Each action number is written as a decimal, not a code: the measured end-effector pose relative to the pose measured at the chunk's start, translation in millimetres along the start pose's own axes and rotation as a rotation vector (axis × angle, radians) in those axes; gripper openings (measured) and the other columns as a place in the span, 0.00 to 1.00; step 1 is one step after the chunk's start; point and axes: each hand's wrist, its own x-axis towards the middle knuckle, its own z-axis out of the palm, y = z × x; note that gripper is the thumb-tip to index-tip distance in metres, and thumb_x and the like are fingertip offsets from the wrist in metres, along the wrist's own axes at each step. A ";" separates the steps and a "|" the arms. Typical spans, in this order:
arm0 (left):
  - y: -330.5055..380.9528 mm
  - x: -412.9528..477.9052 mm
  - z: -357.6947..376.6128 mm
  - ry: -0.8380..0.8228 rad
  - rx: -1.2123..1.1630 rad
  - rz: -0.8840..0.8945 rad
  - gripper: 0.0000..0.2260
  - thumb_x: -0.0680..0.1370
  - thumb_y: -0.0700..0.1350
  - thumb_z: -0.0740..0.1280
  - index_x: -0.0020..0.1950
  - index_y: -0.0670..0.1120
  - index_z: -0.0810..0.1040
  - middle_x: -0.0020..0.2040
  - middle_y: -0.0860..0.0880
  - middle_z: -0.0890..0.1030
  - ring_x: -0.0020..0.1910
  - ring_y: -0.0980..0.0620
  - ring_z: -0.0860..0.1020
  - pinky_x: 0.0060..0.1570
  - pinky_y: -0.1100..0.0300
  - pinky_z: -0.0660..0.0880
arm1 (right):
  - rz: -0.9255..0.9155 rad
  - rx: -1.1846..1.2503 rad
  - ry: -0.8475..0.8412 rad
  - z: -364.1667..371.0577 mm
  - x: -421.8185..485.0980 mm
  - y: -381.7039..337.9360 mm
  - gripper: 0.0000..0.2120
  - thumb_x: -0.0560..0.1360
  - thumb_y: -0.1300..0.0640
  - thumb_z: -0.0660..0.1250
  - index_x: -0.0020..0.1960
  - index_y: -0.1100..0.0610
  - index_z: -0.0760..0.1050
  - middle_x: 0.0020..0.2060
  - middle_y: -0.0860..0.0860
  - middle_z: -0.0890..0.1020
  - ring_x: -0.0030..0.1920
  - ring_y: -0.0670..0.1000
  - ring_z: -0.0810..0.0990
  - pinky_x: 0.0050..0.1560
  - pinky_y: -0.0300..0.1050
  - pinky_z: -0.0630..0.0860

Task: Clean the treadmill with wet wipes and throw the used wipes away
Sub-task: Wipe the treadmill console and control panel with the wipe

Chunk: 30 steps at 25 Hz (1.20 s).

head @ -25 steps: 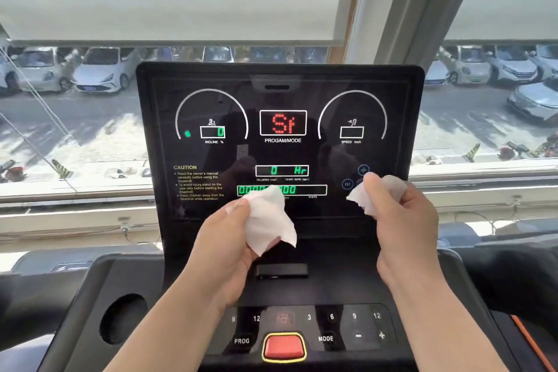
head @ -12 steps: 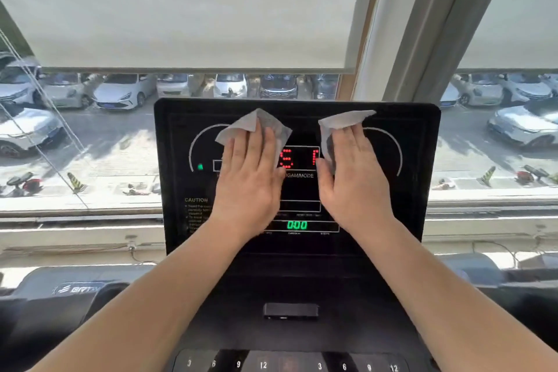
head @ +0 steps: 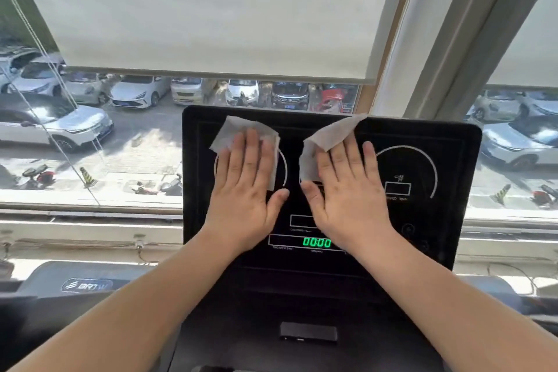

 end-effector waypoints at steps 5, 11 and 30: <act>-56.1 10.3 -15.9 -0.011 0.102 -0.068 0.35 0.84 0.63 0.45 0.83 0.45 0.36 0.83 0.41 0.41 0.82 0.43 0.39 0.80 0.43 0.42 | -0.133 -0.085 -0.021 -4.2 10.7 -11.9 0.34 0.84 0.37 0.40 0.83 0.56 0.48 0.82 0.54 0.49 0.82 0.54 0.44 0.80 0.62 0.42; -55.7 6.2 -14.6 0.007 0.121 0.203 0.33 0.85 0.62 0.47 0.84 0.44 0.44 0.84 0.42 0.47 0.83 0.43 0.44 0.80 0.42 0.48 | -0.208 -0.057 0.029 -24.7 44.7 -52.2 0.34 0.84 0.38 0.40 0.83 0.57 0.51 0.82 0.56 0.54 0.83 0.55 0.47 0.80 0.63 0.42; -11.9 76.7 -50.4 0.026 0.076 0.238 0.34 0.84 0.63 0.46 0.83 0.43 0.47 0.80 0.42 0.58 0.80 0.42 0.54 0.80 0.45 0.48 | 0.118 -0.207 -0.043 -61.0 58.0 4.4 0.41 0.82 0.38 0.34 0.76 0.65 0.66 0.71 0.65 0.73 0.73 0.63 0.69 0.79 0.63 0.49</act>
